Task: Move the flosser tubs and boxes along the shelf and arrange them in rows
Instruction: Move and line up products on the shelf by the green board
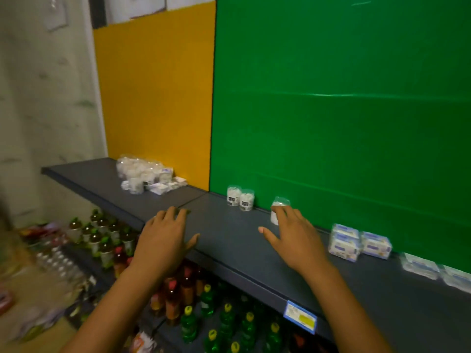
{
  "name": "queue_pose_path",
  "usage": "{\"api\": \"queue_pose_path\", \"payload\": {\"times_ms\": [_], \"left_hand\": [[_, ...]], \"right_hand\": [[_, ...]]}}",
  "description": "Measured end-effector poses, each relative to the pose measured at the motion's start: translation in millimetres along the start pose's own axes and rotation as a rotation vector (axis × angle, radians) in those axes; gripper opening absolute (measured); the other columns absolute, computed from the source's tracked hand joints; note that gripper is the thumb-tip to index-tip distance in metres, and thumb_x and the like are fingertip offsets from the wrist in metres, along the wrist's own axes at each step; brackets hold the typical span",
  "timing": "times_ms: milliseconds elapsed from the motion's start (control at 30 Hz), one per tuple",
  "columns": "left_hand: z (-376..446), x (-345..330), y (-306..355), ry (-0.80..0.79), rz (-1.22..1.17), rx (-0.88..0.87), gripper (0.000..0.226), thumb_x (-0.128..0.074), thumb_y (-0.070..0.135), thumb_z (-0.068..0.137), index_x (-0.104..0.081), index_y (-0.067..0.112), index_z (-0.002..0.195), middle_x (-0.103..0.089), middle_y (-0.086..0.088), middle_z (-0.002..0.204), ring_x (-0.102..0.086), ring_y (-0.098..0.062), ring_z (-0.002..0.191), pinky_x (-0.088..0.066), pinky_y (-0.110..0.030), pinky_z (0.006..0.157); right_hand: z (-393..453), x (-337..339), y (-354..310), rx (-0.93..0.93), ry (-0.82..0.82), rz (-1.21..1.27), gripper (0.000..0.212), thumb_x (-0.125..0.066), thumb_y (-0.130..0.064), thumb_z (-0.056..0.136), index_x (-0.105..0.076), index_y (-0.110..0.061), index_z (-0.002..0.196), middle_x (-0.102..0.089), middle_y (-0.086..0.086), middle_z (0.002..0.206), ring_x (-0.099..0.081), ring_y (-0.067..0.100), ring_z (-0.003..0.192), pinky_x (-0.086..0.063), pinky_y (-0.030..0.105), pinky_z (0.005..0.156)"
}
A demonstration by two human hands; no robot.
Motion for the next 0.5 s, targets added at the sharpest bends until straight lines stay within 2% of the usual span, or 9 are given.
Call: {"api": "queue_pose_path", "payload": {"times_ms": [200,500], "left_hand": [[-16,15,-71,0.008,0.05,0.126,0.061,-0.048,0.058,0.089,-0.043,0.02,0.137,-0.05,-0.004,0.131,-0.049,-0.026,0.118,-0.045,-0.039,0.093],[8,-6,-154,0.021,0.077,0.234,0.061,-0.047,0.057,0.089,-0.04,0.024,0.139,-0.049,-0.001,0.133,-0.05,-0.021,0.117,-0.046,-0.035,0.092]], "right_hand": [[37,-23,-75,0.122,-0.005,0.089,0.064,-0.038,-0.062,0.095,-0.037,-0.019,0.143,-0.046,0.0,0.139,-0.042,0.021,0.127,-0.04,0.036,0.102],[114,-78,-137,0.207,0.003,0.169,0.062,-0.039,-0.061,0.096,-0.038,-0.02,0.143,-0.046,-0.001,0.138,-0.043,0.019,0.126,-0.042,0.035,0.098]]}}
Point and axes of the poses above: each hand's wrist, its own z-axis towards the middle knuckle, its own x-axis out of the back of the hand, y = z × x, the point moved 1 cm from there along z, towards the middle knuckle
